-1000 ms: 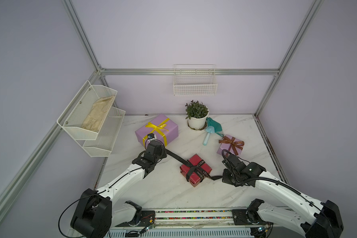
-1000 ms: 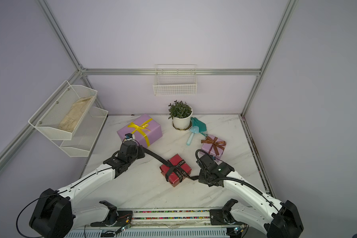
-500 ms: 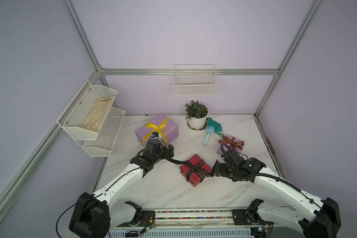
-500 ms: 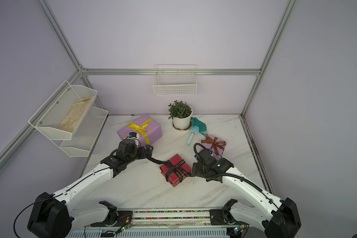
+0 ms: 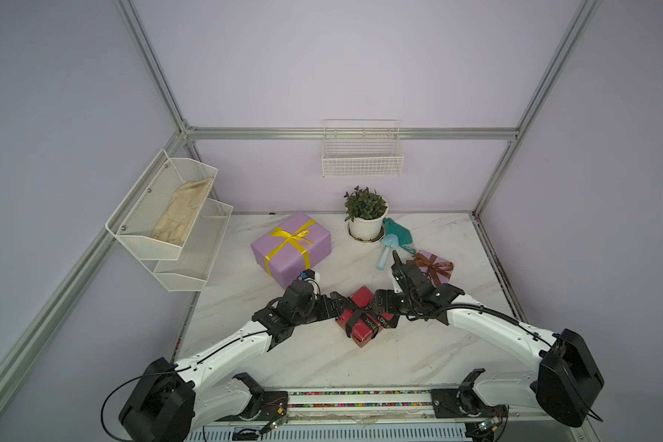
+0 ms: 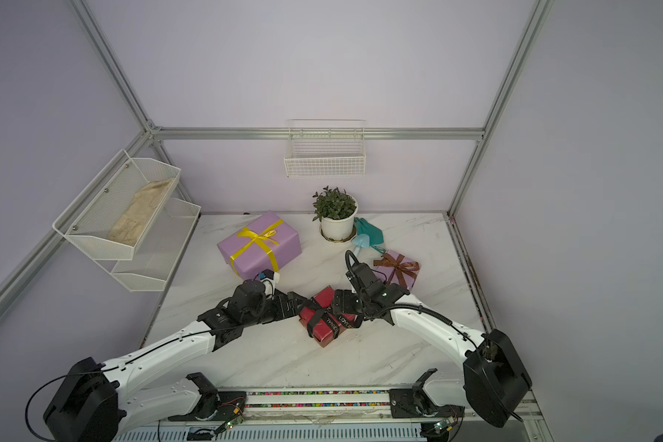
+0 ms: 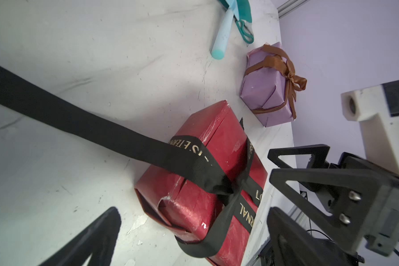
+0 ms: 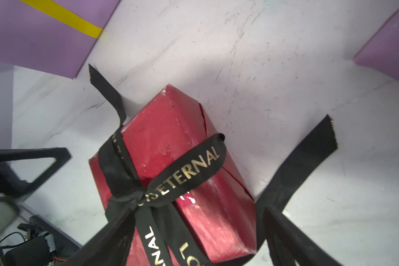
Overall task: Untie the ribbon bows on the gift boxes
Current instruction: Untie the ribbon from the gift box, then adjust the gift box at the center of the board, then untie the ribbon from the gift box.
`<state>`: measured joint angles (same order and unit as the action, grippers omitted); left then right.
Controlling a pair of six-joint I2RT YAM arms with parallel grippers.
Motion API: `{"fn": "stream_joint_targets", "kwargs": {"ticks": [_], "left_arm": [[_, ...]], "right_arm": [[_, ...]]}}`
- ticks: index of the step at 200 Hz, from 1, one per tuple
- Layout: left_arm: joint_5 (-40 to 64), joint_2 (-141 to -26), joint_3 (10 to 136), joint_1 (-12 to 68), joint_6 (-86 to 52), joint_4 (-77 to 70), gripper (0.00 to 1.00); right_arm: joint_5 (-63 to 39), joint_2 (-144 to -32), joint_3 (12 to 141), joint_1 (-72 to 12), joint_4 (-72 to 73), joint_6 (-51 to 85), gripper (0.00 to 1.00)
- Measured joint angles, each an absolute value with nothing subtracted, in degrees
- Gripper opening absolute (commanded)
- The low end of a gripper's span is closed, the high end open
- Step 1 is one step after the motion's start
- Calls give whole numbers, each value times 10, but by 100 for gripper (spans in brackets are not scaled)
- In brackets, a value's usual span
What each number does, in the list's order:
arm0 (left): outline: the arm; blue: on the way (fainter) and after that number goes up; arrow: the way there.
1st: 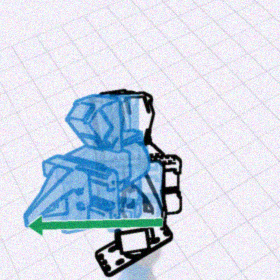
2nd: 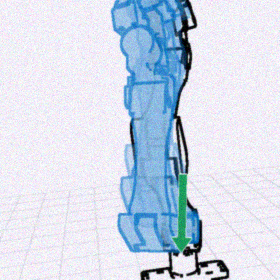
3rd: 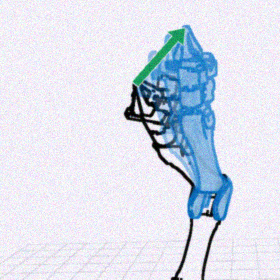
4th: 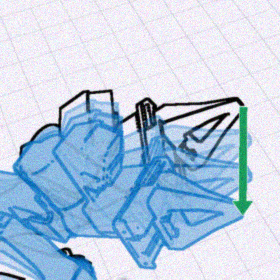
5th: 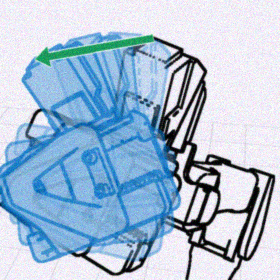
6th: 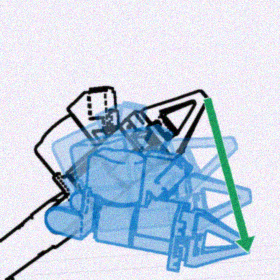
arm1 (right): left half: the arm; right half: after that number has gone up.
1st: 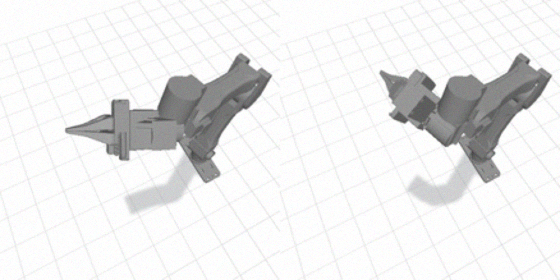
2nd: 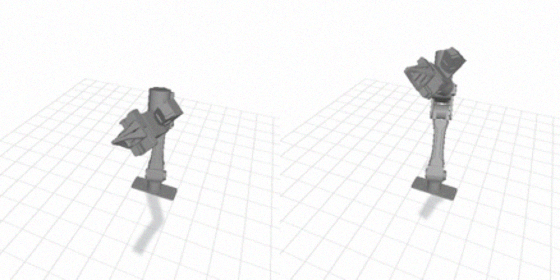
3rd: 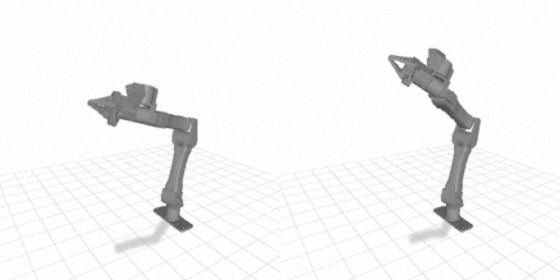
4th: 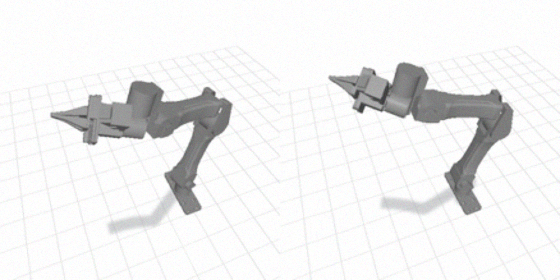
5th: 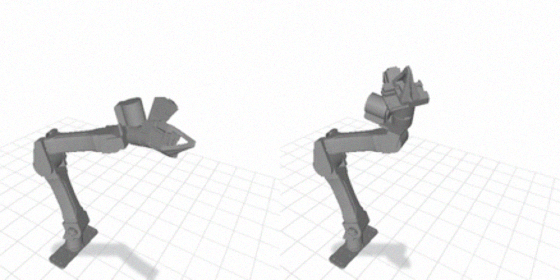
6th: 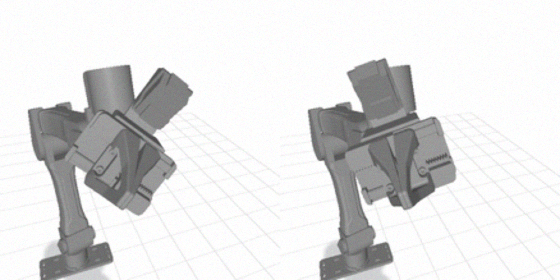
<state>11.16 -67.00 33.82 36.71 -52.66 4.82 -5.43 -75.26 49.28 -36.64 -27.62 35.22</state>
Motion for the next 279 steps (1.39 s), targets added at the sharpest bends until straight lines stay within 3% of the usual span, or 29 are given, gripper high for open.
{"fn": "stream_joint_targets", "kwargs": {"ticks": [91,135,157,177,204,229,279], "left_arm": [[157,-820,362,383,-568,-72,100],[148,-883,437,363,-523,-73,100],[139,-882,464,344,-481,-33,98],[119,-866,476,336,-425,24,87],[95,-804,476,348,-347,99,74],[69,-752,482,376,-283,146,67],[27,-764,513,443,-160,213,74]], "right_arm": [[-137,-712,414,-357,-208,382,79],[-118,-671,403,-357,-251,402,81],[-66,-663,432,-357,-306,385,76],[-49,-680,470,-357,-331,357,61],[-37,-747,532,-373,-352,315,51],[-25,-799,576,-396,-376,278,49],[-21,-845,620,-413,-409,212,51]]}}
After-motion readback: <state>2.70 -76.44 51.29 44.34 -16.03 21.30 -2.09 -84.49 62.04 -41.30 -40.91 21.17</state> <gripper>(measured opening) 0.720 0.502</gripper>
